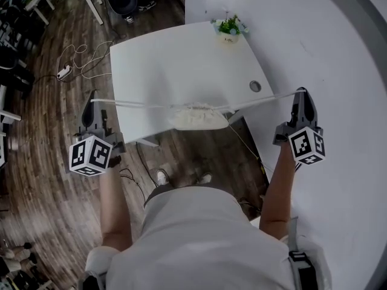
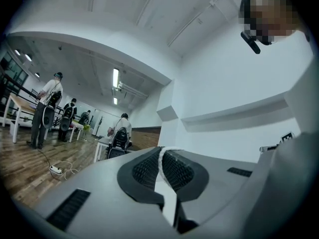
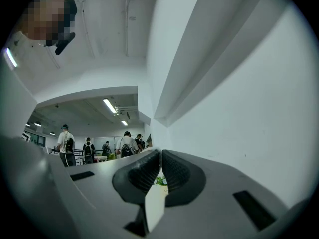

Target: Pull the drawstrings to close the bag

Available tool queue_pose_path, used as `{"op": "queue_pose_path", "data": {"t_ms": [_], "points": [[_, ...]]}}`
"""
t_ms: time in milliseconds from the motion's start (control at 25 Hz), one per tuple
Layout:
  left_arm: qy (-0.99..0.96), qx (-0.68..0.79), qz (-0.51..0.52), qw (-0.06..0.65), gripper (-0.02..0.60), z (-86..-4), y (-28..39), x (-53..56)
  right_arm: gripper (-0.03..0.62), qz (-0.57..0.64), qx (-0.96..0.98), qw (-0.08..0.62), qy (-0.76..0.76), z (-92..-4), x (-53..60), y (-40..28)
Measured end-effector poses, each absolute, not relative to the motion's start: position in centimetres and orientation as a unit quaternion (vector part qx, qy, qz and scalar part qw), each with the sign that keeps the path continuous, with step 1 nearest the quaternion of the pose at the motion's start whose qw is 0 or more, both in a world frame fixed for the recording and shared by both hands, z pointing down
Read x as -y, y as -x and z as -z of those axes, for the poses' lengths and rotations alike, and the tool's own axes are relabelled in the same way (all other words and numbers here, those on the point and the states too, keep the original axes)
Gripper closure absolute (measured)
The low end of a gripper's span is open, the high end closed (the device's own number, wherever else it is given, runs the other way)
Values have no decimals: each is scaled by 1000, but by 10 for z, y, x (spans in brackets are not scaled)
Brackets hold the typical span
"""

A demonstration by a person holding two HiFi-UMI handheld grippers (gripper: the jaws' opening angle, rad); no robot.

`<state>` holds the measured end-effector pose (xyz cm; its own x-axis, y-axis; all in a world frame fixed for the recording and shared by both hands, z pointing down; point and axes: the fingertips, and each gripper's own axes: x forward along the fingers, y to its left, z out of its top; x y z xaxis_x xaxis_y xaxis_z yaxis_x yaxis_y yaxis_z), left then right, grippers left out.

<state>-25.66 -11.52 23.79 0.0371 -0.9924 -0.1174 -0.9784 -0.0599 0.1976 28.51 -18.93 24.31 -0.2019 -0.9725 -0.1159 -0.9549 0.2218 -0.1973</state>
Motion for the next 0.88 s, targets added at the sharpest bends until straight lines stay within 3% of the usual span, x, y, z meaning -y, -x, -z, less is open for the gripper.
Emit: {"op": "queue_pose_path", "data": {"t_ms": [480, 880], "points": [[-756, 645, 105, 44, 565, -242, 190, 94, 554, 45, -817, 100, 566, -229, 158, -233], [-764, 632, 126, 24, 565, -228, 173, 96, 553, 38, -842, 119, 525, -204, 143, -201]]}}
